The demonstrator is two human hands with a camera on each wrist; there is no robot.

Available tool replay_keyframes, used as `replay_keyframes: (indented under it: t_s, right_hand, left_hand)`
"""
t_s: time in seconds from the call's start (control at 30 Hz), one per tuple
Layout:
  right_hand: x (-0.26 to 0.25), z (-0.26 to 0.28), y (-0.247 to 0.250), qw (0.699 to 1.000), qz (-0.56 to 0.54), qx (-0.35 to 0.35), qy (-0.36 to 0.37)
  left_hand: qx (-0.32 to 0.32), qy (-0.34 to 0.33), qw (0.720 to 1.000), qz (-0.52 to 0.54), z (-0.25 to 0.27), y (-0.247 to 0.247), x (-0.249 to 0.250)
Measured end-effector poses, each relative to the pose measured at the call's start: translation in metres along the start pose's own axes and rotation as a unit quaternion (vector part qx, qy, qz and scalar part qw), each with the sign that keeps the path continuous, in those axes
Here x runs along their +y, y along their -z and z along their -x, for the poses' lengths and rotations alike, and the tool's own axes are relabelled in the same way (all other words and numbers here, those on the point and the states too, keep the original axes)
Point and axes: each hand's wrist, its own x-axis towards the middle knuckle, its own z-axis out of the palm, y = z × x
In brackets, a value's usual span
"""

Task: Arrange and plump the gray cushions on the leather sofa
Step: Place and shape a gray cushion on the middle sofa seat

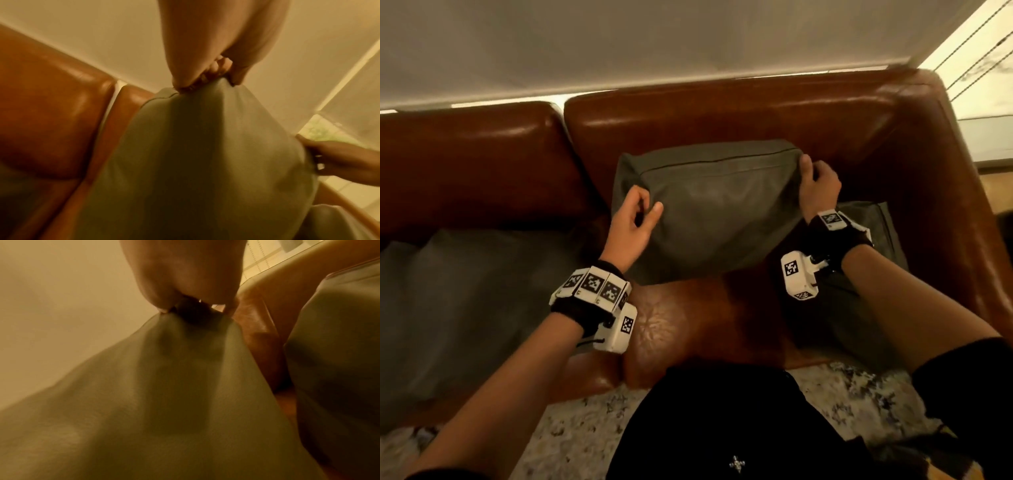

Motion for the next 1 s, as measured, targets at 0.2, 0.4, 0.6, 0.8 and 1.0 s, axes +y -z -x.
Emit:
replay_keyframes:
  t_s: [0.2, 0.4, 0.6, 0.8, 1.0]
  right_hand:
    - [0.035, 0.001, -0.023, 0.944, 0.157, -0.248, -0.15]
    - [0.053, 0.0, -0.01, 0.945, 0.164, -0.258, -0.119]
    - [0.036, -0.02, 0.0, 0.97, 0.142, -0.19, -0.045]
    - [0.045, -0.019, -0.023, 0.936, 0.208, -0.259, -0.116]
    - [0.041, -0.025, -0.018, 0.954, 0.172, -0.241, -0.042]
  left_hand:
    - [-0.056, 0.322, 0.933, -0.15, -0.017, -0.025, -0.078]
    - [-0.005, 0.364, 0.915, -0.171, -0.038, -0.037, -0.079]
    - [0.104, 0.286, 0.948, -0.097, -0.062, -0.039, -0.047]
    - [0.0, 0.32, 0.925, -0.205, -0.052, -0.05, -0.063]
    - [0.097, 0.288, 0.93, -0.208, -0.054, -0.043, -0.062]
